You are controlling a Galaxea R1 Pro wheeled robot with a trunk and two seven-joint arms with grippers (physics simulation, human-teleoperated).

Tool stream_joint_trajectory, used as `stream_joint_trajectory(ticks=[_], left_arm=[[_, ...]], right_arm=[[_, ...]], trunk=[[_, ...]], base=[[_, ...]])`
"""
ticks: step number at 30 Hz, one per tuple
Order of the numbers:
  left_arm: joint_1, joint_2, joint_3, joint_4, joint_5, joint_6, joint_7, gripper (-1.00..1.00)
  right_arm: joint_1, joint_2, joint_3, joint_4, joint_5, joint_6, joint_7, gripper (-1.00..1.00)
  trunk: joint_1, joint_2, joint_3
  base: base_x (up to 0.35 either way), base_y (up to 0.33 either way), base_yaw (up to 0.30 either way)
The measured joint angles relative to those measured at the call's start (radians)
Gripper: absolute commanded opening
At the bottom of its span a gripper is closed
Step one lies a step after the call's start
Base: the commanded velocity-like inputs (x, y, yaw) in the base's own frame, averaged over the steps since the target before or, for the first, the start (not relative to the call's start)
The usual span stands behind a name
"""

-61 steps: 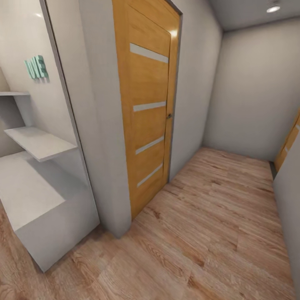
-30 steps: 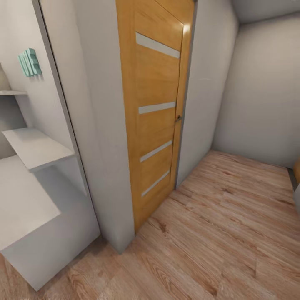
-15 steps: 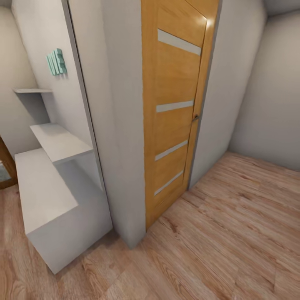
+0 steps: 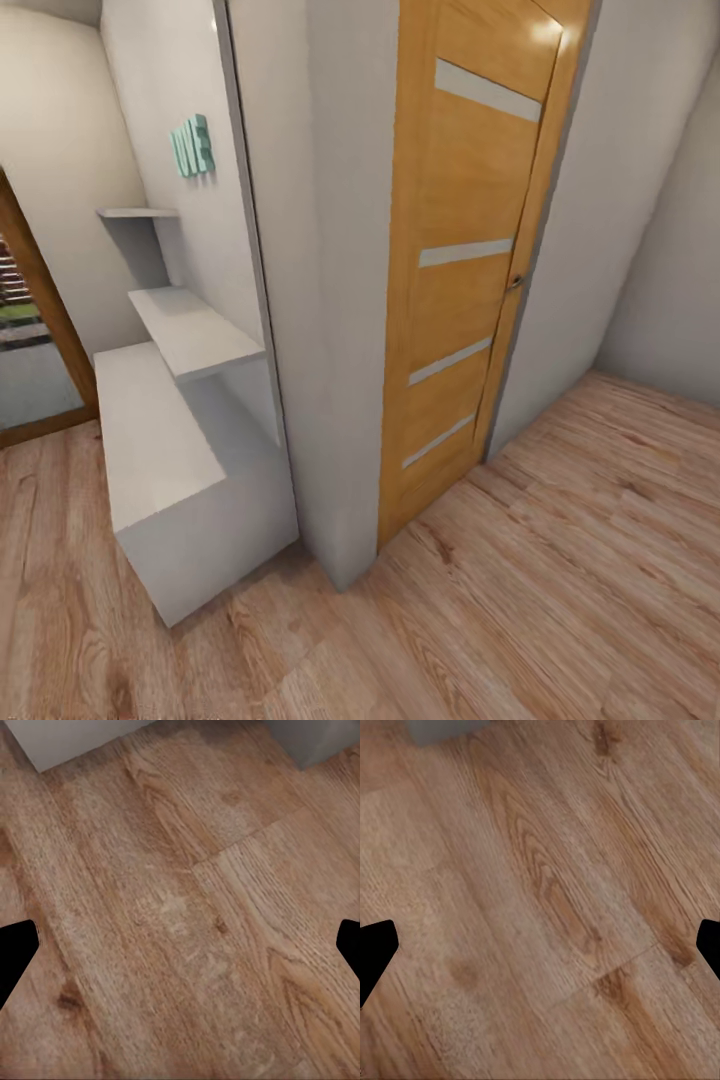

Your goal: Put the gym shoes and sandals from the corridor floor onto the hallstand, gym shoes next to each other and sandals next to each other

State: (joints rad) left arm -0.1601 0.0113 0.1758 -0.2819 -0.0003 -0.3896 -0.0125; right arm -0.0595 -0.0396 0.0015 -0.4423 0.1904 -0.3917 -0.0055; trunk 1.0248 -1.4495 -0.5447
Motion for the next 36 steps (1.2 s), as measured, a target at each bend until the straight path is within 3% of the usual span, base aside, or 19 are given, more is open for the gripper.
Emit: stream_joint_trajectory(ticks=[15, 36], left_arm=[[0.000, 0.002, 0.001, 0.001, -0.003, -0.006, 0.000, 1.00], [0.000, 0.001, -0.001, 0.001, -0.005, -0.006, -0.001, 1.00]], right_arm=[[0.000, 0.000, 0.000, 0.000, 0.000, 0.000, 0.000, 1.00], [0.000, 0.000, 0.000, 0.000, 0.000, 0.000, 0.000, 1.00]], trunk=[[0.000, 0.000, -0.011], [0.000, 0.000, -0.027]], base=[[0.251, 0.000, 0.236], [0.008, 0.000, 0.236]])
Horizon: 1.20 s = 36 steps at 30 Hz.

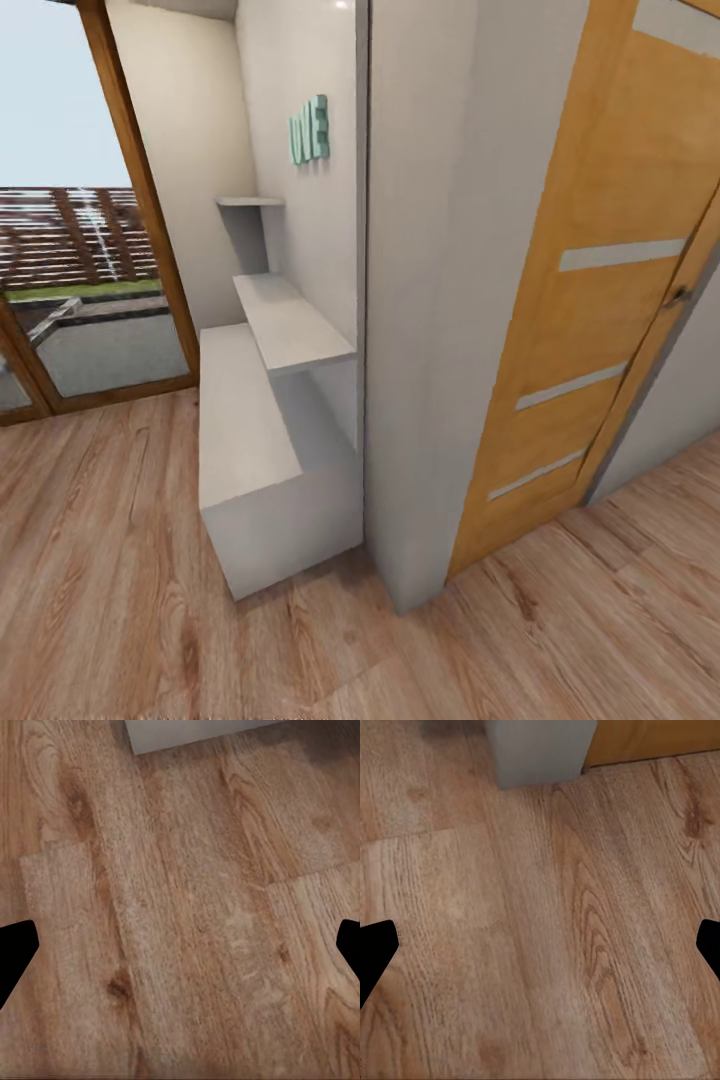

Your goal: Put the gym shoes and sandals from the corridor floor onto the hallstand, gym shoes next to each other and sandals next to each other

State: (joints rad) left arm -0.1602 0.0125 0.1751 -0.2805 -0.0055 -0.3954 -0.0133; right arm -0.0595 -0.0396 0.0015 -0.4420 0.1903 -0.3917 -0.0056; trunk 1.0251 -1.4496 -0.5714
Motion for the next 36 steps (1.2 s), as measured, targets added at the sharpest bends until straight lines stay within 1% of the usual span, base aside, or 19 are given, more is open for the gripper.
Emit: stream_joint_trajectory(ticks=[17, 29, 36], left_arm=[[0.000, 0.000, 0.000, 0.000, 0.000, 0.000, 0.000, 1.00], [0.000, 0.001, 0.000, 0.000, 0.000, 0.000, 0.001, 1.00], [0.000, 0.001, 0.000, 0.000, 0.000, 0.000, 0.001, 1.00]], right_arm=[[0.000, 0.000, 0.000, 0.001, 0.000, 0.000, 0.000, 1.00], [0.000, 0.000, 0.000, 0.001, 0.000, 0.000, 0.000, 1.00], [0.000, 0.000, 0.000, 0.002, 0.000, 0.000, 0.000, 1.00]], trunk=[[0.000, 0.000, -0.013], [0.000, 0.000, -0.022], [0.000, 0.000, -0.027]], base=[[0.000, 0.000, 0.237], [0.258, -0.033, 0.237], [0.084, -0.022, 0.237]])
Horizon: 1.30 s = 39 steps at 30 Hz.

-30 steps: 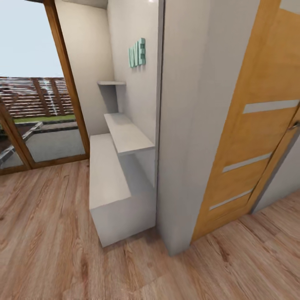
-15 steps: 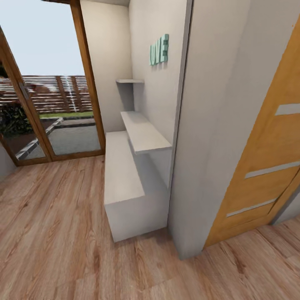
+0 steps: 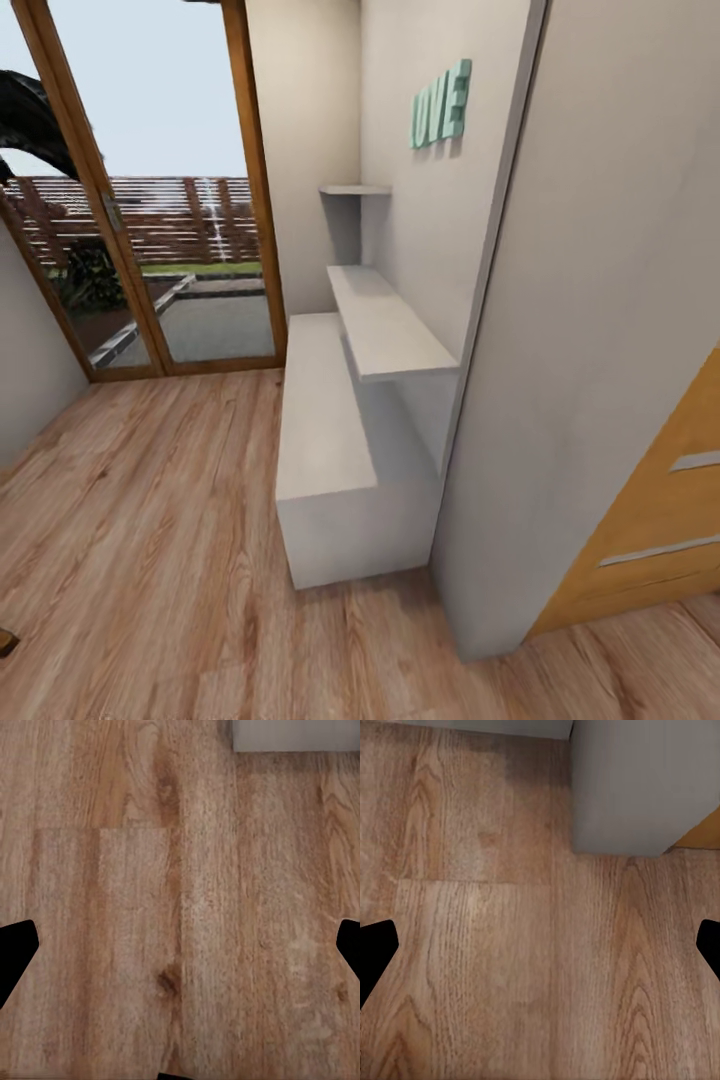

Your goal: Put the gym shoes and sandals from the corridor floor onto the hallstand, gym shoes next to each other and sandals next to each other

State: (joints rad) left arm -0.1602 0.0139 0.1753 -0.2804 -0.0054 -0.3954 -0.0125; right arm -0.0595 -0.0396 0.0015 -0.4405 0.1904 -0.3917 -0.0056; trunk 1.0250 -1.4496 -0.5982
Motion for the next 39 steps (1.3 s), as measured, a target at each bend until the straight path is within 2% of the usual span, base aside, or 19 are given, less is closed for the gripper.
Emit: stream_joint_trajectory(ticks=[39], left_arm=[[0.000, 0.000, 0.000, 0.000, 0.000, 0.000, 0.000, 1.00]], right_arm=[[0.000, 0.000, 0.000, 0.000, 0.000, 0.000, 0.000, 1.00]], trunk=[[0.000, 0.000, -0.029]], base=[[0.004, -0.001, 0.237]])
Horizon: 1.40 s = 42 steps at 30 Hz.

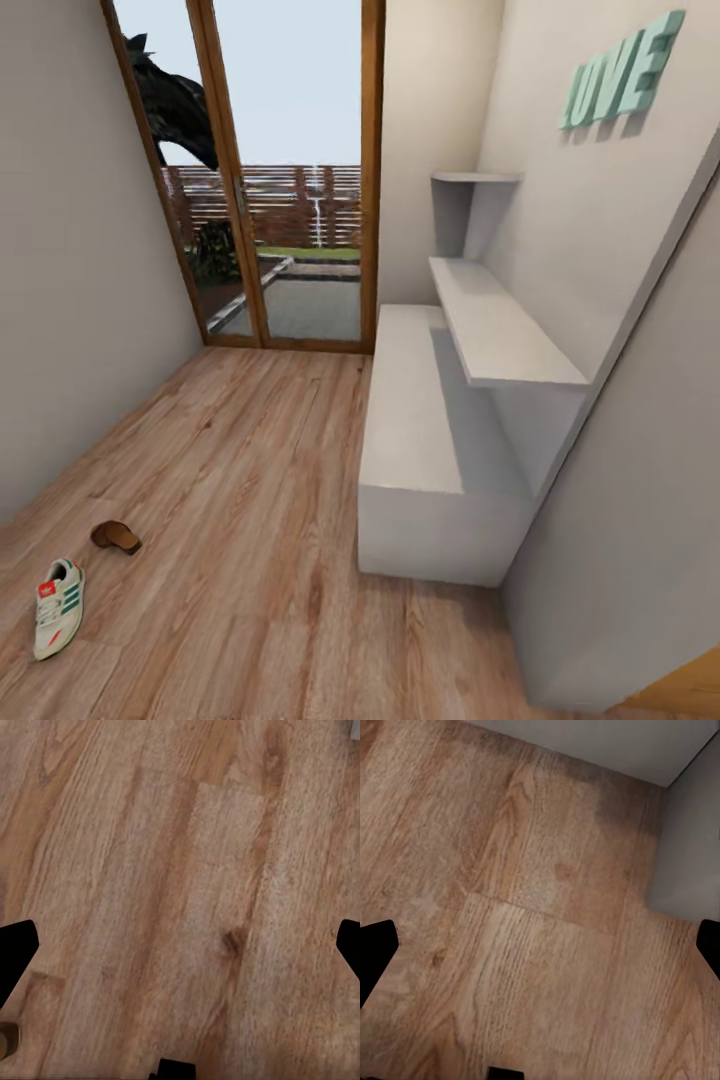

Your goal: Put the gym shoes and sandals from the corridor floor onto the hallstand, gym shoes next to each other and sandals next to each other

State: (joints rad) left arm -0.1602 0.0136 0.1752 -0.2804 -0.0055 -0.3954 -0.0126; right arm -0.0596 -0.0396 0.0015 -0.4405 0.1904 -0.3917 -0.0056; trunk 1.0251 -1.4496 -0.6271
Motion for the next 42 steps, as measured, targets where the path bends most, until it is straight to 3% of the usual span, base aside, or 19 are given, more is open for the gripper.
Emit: stream_joint_trajectory(ticks=[12, 26, 42], left_arm=[[0.000, 0.000, 0.000, 0.000, 0.000, 0.000, 0.000, 1.00], [0.000, 0.000, 0.000, 0.000, 0.000, 0.000, 0.000, 1.00], [0.000, 0.000, 0.000, 0.000, 0.000, 0.000, 0.000, 1.00]], right_arm=[[0.000, 0.000, 0.000, -0.001, 0.000, 0.000, 0.000, 1.00], [0.000, 0.002, 0.001, -0.001, 0.000, -0.001, 0.000, 1.00], [0.000, 0.003, 0.002, -0.002, 0.001, 0.000, 0.000, 1.00]], trunk=[[0.000, 0.000, -0.009], [0.000, 0.000, -0.018], [0.000, 0.000, -0.032]], base=[[0.017, -0.001, 0.243], [0.187, -0.112, 0.259], [0.015, -0.008, 0.244]])
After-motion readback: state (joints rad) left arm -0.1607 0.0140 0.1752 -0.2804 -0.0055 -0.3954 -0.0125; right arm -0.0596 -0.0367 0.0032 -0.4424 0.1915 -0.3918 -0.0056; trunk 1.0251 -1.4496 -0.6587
